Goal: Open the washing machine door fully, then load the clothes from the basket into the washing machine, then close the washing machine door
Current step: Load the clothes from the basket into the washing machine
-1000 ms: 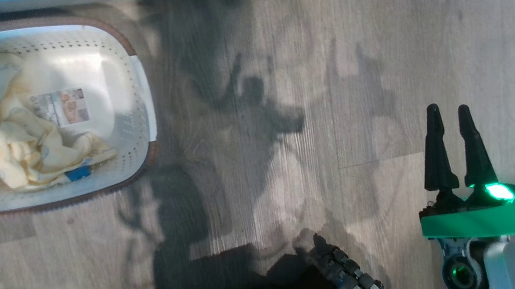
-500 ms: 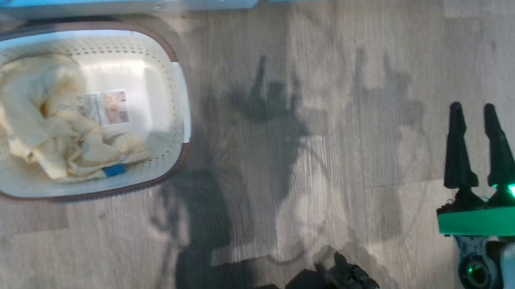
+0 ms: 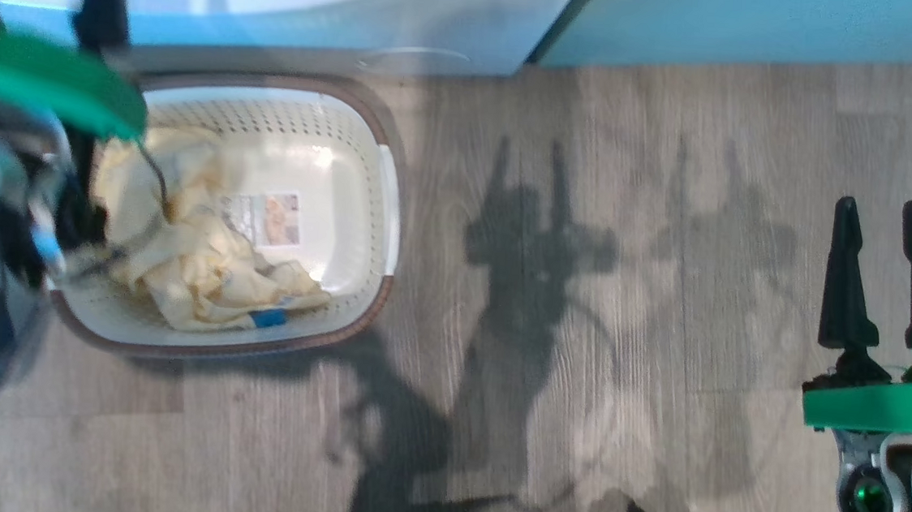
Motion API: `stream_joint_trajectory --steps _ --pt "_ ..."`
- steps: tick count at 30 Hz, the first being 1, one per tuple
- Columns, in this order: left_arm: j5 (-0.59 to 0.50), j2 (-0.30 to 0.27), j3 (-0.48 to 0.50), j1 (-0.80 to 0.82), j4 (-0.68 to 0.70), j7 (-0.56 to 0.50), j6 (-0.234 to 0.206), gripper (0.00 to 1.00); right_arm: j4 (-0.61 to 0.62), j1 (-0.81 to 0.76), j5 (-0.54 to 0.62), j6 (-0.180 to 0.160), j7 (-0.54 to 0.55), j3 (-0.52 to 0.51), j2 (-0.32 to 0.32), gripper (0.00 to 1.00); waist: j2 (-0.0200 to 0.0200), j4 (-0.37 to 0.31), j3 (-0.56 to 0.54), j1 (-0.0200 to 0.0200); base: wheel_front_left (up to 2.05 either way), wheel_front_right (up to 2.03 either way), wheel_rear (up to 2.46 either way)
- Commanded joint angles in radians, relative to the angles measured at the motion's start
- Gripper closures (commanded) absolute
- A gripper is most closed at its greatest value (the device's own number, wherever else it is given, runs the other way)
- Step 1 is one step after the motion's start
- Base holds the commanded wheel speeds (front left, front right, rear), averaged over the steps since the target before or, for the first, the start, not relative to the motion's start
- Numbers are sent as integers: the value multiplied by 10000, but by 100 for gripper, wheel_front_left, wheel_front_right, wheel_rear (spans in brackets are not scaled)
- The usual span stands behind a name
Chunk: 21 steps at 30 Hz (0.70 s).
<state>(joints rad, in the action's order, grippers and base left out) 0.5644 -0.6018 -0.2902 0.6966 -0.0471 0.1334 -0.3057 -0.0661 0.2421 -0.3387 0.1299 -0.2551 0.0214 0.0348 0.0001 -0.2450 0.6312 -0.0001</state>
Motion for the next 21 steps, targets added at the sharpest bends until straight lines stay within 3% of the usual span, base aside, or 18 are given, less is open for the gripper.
stream_joint_trajectory --steps 1,11,21 --pt "22 -420 532 -379 583 108 -179 0 300 -277 147 8 -67 69 154 0 -1 261 -357 1 0 0 0" --pt "56 68 362 -3321 1990 723 -967 0 204 -965 884 8 -67 -232 154 0 -1 1092 -1783 1 0 0 0" --pt "-3 829 -290 -5004 1952 1106 -977 0 70 -1847 1447 8 -67 -372 154 0 -1 1806 -3258 1 0 0 0"
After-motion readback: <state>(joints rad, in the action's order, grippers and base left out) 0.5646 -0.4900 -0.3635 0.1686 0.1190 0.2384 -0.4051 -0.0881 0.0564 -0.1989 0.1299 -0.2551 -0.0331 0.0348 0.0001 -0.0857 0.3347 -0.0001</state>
